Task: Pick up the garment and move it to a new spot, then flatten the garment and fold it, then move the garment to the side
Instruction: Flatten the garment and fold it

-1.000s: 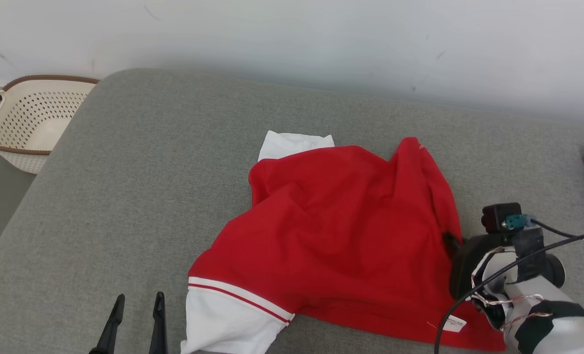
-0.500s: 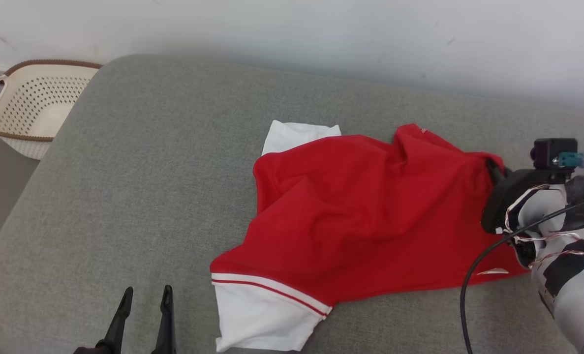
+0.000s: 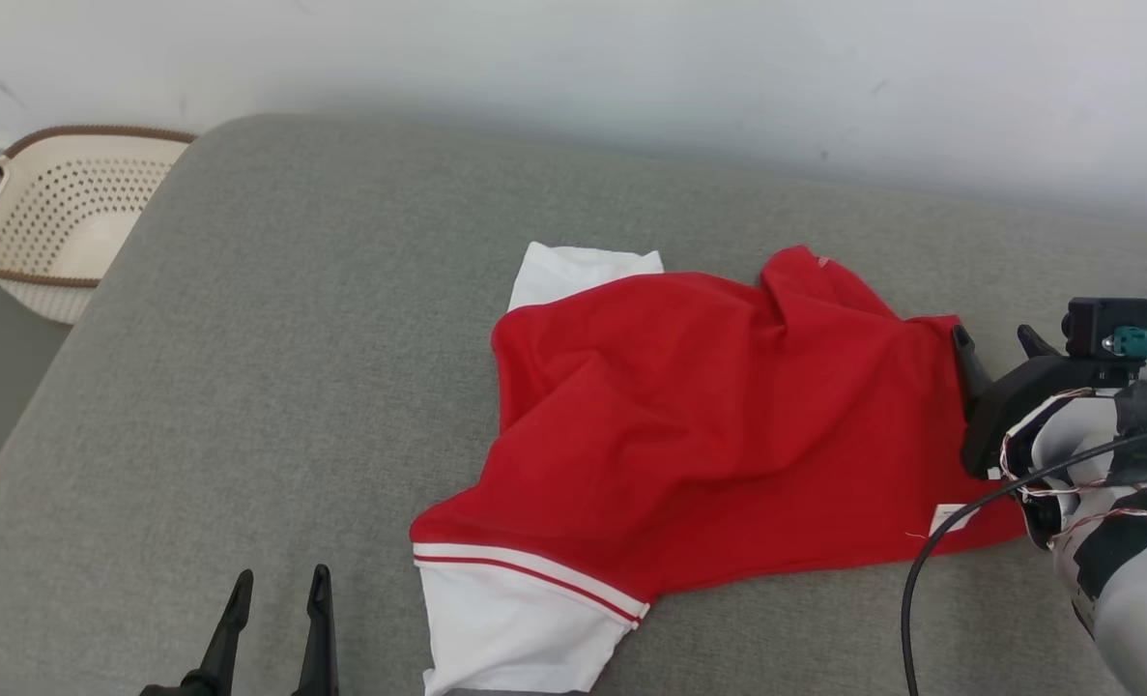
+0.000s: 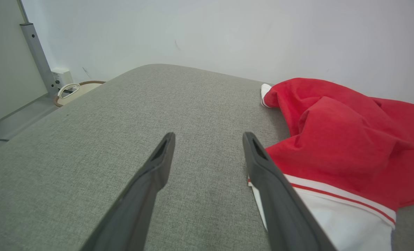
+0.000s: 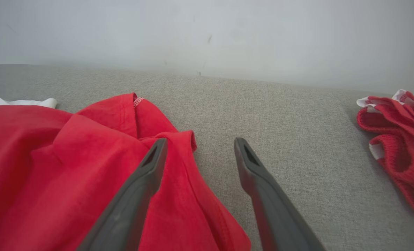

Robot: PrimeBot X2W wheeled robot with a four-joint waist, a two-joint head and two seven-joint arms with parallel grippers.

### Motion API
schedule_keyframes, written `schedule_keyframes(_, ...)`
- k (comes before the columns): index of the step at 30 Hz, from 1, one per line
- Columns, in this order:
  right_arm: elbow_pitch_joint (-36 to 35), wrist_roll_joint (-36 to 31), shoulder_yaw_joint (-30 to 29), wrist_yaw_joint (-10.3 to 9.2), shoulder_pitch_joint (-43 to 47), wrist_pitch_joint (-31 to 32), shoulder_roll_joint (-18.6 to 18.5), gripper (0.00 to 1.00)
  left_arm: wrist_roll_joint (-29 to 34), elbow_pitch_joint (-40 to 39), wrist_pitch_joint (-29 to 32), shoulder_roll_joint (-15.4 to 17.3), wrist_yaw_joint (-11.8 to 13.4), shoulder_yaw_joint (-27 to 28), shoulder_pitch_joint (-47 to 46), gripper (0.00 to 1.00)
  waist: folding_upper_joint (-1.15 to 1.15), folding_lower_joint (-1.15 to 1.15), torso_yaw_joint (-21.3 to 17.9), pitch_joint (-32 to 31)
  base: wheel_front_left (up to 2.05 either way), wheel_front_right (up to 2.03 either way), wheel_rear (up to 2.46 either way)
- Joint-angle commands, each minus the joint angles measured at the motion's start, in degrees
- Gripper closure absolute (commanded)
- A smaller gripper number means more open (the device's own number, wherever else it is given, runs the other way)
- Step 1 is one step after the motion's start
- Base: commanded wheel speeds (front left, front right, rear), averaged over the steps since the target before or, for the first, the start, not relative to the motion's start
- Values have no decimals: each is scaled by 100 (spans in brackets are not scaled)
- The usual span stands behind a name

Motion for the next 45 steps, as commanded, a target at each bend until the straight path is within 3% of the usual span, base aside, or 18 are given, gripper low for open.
schedule_keyframes(1,-51,46,29,-4,135,-117,-19,0,71,1,-24,-1,-20,31,62,0,0,0,-132,-116,0,0,0)
schedule_keyframes(10,-890,465,167,-4,690,-303,-179,0,92,-99,-24,0,-7,157,206,0,0,0,-475,-254,0,0,0)
schedule_keyframes(26,-2863,1116,812,-4,1836,373,-1119,0,51,-151,-23,0,45,110,264,0,0,0,-778,-307,0,0,0)
schedule_keyframes(39,-2929,1310,670,-4,2177,680,-1105,0,85,-121,-23,-1,-44,113,193,0,0,0,-633,-189,0,0,0)
schedule_keyframes(40,-2919,1313,665,-4,2176,698,-1101,3,86,-121,-23,-1,-45,118,194,0,0,0,-622,-182,0,0,0)
schedule_keyframes(41,-2905,1311,658,-4,2177,710,-1097,47,86,-117,-23,-1,-37,126,194,0,0,0,-612,-175,0,0,0)
schedule_keyframes(43,-2867,1321,651,-4,2174,731,-1086,67,87,-101,-23,-1,-45,135,185,0,0,0,-595,-155,0,0,0)
schedule_keyframes(44,-2843,1316,648,-4,2164,763,-1088,93,82,-97,-23,-1,-50,132,173,0,0,0,-586,-140,0,0,0)
schedule_keyframes(45,-2829,1313,646,-4,2151,765,-1082,100,76,-93,-23,-1,-53,130,160,0,0,0,-581,-128,0,0,0)
